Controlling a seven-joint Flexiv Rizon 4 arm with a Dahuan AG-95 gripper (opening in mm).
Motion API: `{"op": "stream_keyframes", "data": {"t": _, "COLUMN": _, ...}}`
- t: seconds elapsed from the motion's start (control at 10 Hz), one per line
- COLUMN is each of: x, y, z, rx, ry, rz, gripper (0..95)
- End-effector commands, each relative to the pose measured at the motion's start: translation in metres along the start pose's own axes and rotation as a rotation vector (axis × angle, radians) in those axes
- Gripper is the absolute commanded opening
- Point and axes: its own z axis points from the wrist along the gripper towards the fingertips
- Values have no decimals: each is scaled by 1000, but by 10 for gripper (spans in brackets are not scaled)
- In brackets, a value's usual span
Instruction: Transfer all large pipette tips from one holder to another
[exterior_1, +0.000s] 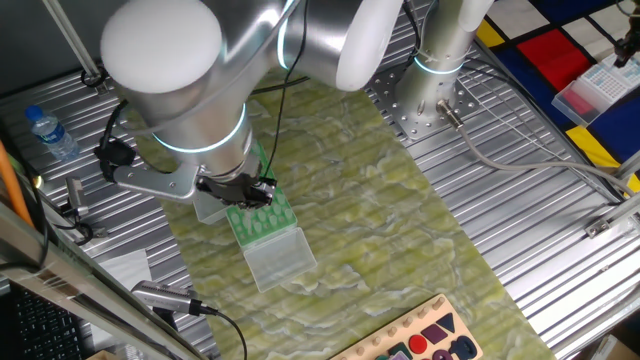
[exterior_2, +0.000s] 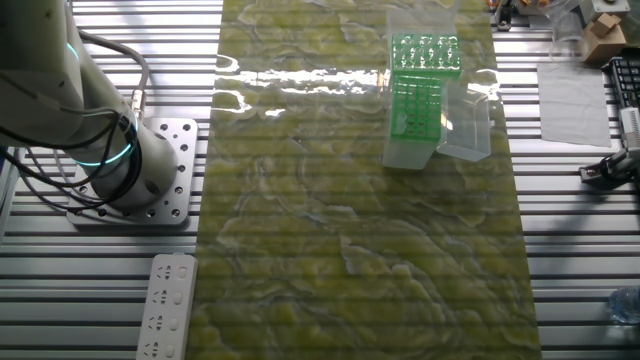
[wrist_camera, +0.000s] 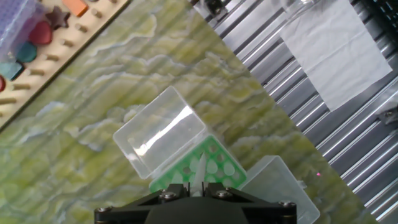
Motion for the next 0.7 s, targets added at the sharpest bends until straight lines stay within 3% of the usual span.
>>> {"op": "stream_keyframes", "data": {"t": 0.1, "x": 7, "y": 5, "z": -5, "rx": 0, "ry": 0, "rz": -16, "gripper": 0}}
{"op": "stream_keyframes", "data": {"t": 0.7, "x": 36, "y": 11, "z": -12, "rx": 9, "ry": 26, "rz": -134, "gripper": 0}}
